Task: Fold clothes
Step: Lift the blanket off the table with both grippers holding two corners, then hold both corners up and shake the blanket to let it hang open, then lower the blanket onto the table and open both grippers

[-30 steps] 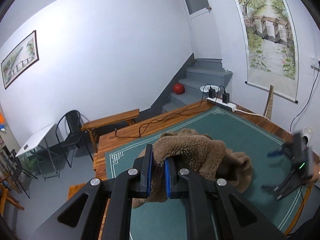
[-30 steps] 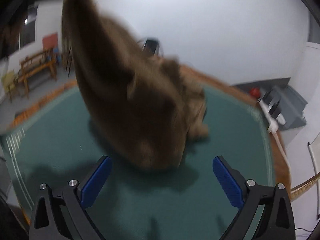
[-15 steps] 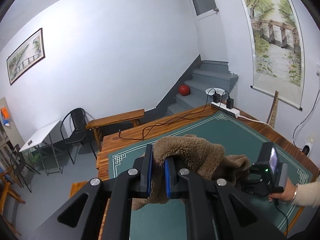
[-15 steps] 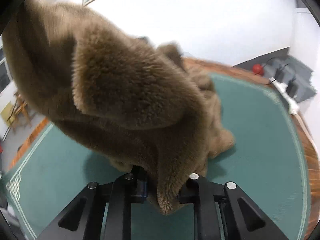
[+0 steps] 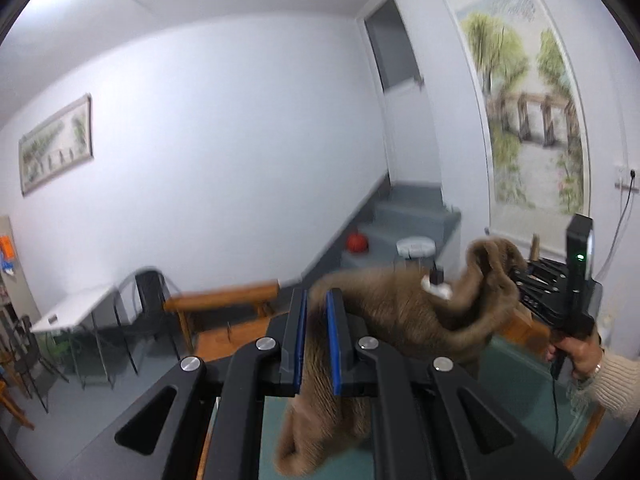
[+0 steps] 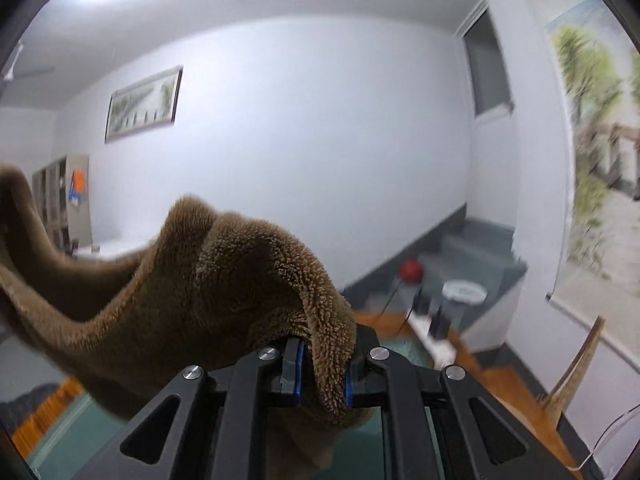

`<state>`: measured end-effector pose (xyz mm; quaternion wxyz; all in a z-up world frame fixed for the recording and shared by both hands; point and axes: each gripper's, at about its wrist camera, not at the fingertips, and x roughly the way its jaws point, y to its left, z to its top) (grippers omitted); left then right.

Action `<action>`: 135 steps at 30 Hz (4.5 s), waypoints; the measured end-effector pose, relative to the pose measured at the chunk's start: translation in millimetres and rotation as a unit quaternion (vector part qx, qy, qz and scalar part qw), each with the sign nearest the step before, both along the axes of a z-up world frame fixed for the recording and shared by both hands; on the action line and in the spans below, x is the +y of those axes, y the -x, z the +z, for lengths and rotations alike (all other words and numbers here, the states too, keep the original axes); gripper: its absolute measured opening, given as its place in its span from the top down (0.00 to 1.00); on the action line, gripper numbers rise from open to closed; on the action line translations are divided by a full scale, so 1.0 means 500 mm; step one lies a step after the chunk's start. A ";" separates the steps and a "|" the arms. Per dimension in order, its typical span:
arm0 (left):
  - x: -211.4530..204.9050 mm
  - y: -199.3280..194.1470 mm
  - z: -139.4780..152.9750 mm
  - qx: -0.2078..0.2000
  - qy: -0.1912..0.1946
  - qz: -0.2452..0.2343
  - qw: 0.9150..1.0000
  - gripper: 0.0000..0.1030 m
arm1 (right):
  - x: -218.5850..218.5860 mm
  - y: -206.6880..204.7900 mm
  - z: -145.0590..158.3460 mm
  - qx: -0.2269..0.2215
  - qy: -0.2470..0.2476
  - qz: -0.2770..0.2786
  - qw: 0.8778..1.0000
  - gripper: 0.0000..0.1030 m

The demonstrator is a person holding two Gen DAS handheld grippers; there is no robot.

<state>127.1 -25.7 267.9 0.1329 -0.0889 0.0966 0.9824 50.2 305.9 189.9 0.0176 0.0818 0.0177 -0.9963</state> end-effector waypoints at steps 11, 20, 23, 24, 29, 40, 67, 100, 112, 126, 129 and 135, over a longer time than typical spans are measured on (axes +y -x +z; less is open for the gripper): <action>-0.005 -0.041 0.004 -0.021 -0.013 0.004 1.000 0.89 | -0.047 -0.154 0.111 0.054 -0.060 0.008 0.997 0.86; 0.044 -0.043 -0.279 -0.150 0.047 -0.059 0.986 0.44 | -0.082 -0.149 0.144 0.078 -0.102 0.024 0.991 0.86; 0.082 -0.057 -0.369 -0.175 0.064 -0.081 0.979 0.41 | -0.093 -0.144 0.146 0.077 -0.107 0.028 0.991 0.86; 0.093 -0.066 -0.390 -0.177 0.061 -0.089 0.978 0.36 | -0.098 -0.141 0.147 0.077 -0.107 0.031 0.991 0.86; 0.179 -0.109 -0.500 -0.208 0.061 -0.132 0.967 0.21 | -0.145 -0.132 0.164 0.081 -0.118 0.044 0.989 0.86; 0.322 -0.051 -0.585 -0.168 0.123 -0.053 0.977 0.21 | -0.181 -0.161 0.188 0.107 -0.096 0.073 0.987 0.86; 0.058 -0.270 0.157 0.189 -0.121 0.040 0.974 0.86 | 0.080 -0.344 0.291 0.259 0.019 -0.044 0.965 0.86; -0.018 -0.001 -0.046 0.012 -0.106 0.118 0.987 0.81 | 0.023 -0.197 0.122 0.158 -0.038 -0.060 0.985 0.86; 0.024 0.569 -0.408 -0.258 0.005 0.164 0.952 0.46 | 0.041 0.353 -0.199 -0.203 -0.028 -0.088 0.975 0.51; 0.041 0.649 -0.655 -0.360 0.054 0.147 0.920 0.37 | 0.040 0.388 -0.447 -0.362 0.009 -0.004 0.932 0.28; 0.048 0.689 -0.656 -0.358 0.049 0.144 0.921 0.37 | -0.008 0.427 -0.459 -0.381 -0.009 0.032 0.924 0.28; 0.033 0.795 -0.635 -0.349 0.038 0.180 0.919 0.37 | -0.081 0.527 -0.511 -0.432 -0.035 0.070 0.899 0.28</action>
